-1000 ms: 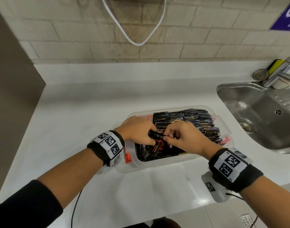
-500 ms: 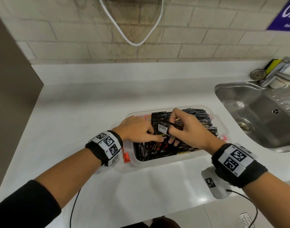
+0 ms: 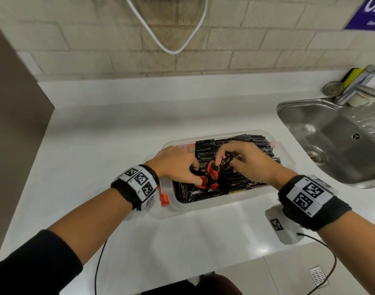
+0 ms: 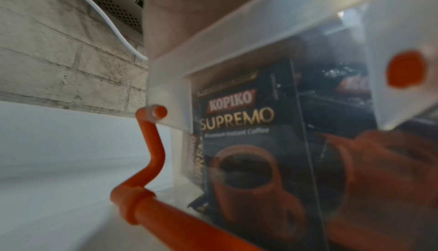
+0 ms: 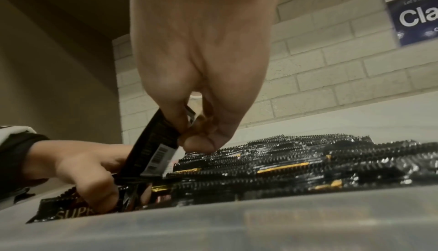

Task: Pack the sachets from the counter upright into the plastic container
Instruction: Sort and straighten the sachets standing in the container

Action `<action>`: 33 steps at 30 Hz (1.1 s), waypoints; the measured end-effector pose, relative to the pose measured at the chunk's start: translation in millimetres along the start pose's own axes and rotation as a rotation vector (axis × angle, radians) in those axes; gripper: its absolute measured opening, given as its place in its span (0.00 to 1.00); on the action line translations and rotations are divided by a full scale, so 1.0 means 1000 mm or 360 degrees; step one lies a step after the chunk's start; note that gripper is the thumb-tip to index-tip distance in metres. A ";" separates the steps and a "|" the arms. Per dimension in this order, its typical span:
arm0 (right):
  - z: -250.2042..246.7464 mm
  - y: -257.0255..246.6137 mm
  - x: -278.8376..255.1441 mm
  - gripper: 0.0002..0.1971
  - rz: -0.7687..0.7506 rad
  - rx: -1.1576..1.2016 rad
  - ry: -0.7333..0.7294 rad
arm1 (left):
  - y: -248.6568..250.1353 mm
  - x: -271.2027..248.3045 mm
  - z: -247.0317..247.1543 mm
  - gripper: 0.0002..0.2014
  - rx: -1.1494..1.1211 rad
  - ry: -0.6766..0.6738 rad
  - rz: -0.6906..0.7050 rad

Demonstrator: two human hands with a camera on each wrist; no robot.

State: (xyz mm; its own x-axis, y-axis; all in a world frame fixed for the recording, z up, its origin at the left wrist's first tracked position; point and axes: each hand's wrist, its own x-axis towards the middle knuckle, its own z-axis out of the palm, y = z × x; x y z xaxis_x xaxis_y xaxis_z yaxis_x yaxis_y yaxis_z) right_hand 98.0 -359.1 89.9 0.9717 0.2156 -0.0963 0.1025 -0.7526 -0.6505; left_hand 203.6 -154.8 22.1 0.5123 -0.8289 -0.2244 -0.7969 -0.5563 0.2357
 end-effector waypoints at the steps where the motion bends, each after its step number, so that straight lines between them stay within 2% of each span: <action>1: -0.001 0.000 0.000 0.17 0.0017 0.0002 -0.0027 | -0.001 0.000 0.001 0.30 0.0000 0.0010 0.0001; 6: -0.001 -0.003 0.002 0.05 0.0091 0.0032 -0.0070 | 0.000 0.002 0.003 0.27 0.0024 0.0060 -0.0012; 11: 0.005 -0.005 0.010 0.16 -0.0116 -0.0102 -0.0091 | 0.002 0.001 0.000 0.26 0.0011 0.0061 -0.0013; 15: 0.016 0.002 0.015 0.23 -0.0109 -0.0242 -0.0064 | 0.002 0.001 0.000 0.25 0.0016 0.0072 -0.0016; 20: 0.033 0.006 0.015 0.14 -0.0119 -0.0416 -0.0034 | 0.003 0.001 0.000 0.25 0.0008 0.0059 -0.0036; 25: 0.039 0.006 0.013 0.20 -0.0088 -0.0619 -0.0072 | 0.003 0.002 0.000 0.30 0.0004 0.0065 -0.0066; 29: 0.034 -0.001 0.010 0.15 -0.0183 -0.0525 0.0010 | 0.001 0.002 0.001 0.23 0.0000 0.0086 -0.0058; 33: 0.040 -0.006 0.018 0.10 -0.0151 -0.0417 -0.0061 | 0.003 0.000 -0.002 0.25 -0.0028 0.0082 -0.0068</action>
State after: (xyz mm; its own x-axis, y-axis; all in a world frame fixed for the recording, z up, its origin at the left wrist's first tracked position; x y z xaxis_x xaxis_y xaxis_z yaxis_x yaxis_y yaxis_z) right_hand 106.4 -326.2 61.9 0.9469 0.3123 -0.0761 0.2488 -0.8620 -0.4417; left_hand 201.7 -156.9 24.4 0.5618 -0.8061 -0.1859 -0.7685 -0.5917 0.2437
